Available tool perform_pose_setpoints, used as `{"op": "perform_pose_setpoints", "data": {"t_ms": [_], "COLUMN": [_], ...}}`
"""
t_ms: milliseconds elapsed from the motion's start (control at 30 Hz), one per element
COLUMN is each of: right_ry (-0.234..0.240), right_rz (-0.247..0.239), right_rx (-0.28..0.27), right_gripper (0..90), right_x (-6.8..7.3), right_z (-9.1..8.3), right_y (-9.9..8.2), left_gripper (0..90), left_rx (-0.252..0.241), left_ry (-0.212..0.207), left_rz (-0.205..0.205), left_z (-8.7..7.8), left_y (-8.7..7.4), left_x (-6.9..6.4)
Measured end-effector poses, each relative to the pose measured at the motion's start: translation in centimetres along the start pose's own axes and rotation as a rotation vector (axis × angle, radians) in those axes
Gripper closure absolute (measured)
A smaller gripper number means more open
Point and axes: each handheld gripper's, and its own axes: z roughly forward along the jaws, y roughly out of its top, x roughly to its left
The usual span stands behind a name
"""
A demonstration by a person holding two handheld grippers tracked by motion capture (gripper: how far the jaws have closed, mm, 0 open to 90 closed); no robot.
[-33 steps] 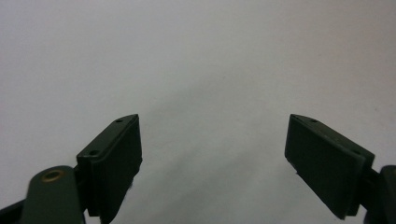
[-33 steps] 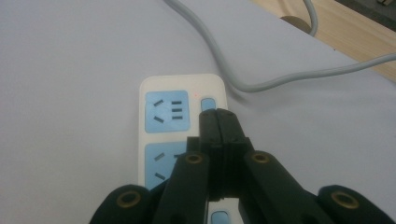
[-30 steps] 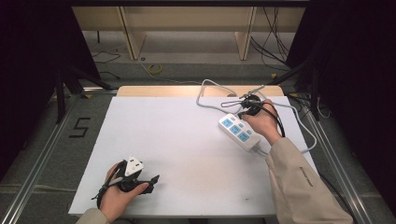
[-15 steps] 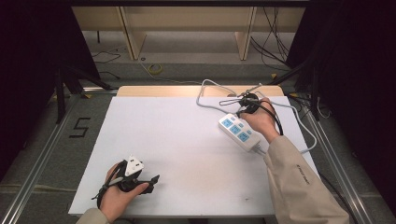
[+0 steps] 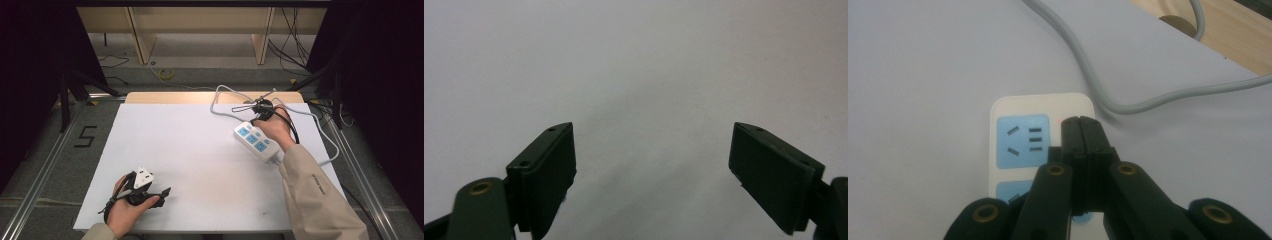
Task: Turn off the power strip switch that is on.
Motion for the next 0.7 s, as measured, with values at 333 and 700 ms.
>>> {"op": "perform_pose_setpoints", "data": {"t_ms": [333, 700], "right_ry": [0.002, 0.001], "right_rz": [-0.007, 0.001], "right_rx": [0.01, 0.023], "right_gripper": [90.0, 90.0], "right_x": [0.2, 0.2], "right_z": [0.5, 1.4], "right_y": [0.3, 0.6], "left_gripper": [18.6, 18.7], "left_rx": [-0.001, -0.001], "left_ry": [0.0, -0.001], "left_rz": [0.002, 0.003], "left_z": [0.0, 0.0], "left_y": [0.0, 0.0], "left_x": [0.0, 0.0]}}
